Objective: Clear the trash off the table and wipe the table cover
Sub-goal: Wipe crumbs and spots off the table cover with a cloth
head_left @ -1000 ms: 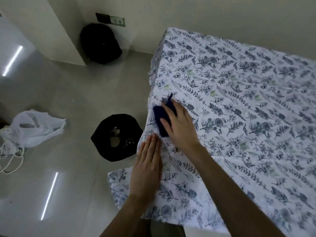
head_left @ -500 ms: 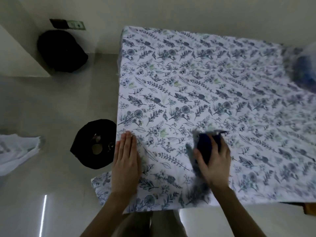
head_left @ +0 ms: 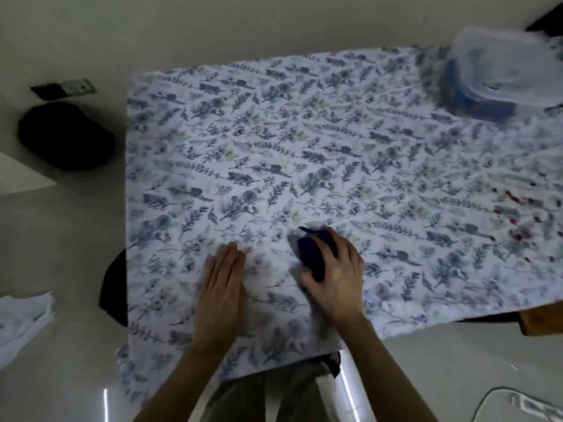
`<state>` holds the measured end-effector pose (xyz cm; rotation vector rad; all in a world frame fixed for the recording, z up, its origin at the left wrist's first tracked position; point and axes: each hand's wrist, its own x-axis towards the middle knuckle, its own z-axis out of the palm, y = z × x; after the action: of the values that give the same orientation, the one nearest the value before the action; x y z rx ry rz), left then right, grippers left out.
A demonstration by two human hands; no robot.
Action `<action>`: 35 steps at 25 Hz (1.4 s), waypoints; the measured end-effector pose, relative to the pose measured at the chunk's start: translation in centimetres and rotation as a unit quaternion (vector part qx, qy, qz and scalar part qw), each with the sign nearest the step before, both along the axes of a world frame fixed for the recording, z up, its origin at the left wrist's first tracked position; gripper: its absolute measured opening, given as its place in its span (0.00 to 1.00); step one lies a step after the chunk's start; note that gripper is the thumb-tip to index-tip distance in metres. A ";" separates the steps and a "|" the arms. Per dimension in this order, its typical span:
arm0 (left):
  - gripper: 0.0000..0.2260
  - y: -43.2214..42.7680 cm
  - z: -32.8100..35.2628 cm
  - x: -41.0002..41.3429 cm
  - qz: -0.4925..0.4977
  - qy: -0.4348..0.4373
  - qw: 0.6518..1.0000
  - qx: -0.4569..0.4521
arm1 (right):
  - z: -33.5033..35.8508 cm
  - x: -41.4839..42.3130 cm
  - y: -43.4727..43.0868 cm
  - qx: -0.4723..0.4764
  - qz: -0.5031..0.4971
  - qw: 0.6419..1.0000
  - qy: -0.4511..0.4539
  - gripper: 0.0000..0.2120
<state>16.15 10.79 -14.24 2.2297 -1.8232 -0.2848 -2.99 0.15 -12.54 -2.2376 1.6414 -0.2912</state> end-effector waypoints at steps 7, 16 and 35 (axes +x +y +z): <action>0.24 -8.6 0.3 -14.4 -0.087 -0.029 0.995 0.030 | -0.1 -17.7 -4.1 -0.022 -0.027 0.999 -0.006 0.26; 0.26 -19.9 0.7 -28.6 -0.196 -0.050 0.979 0.012 | -1.1 -32.2 -4.4 -0.037 -0.057 0.998 0.010 0.28; 0.26 -26.6 -1.1 -29.1 -0.241 -0.057 0.969 0.022 | -0.6 -40.1 -14.4 -0.030 -0.436 0.899 -0.013 0.35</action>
<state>-12.96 -15.86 -15.30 1.8289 -2.4285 -0.2897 -43.05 -14.20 -13.19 -1.3675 2.5463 -0.5819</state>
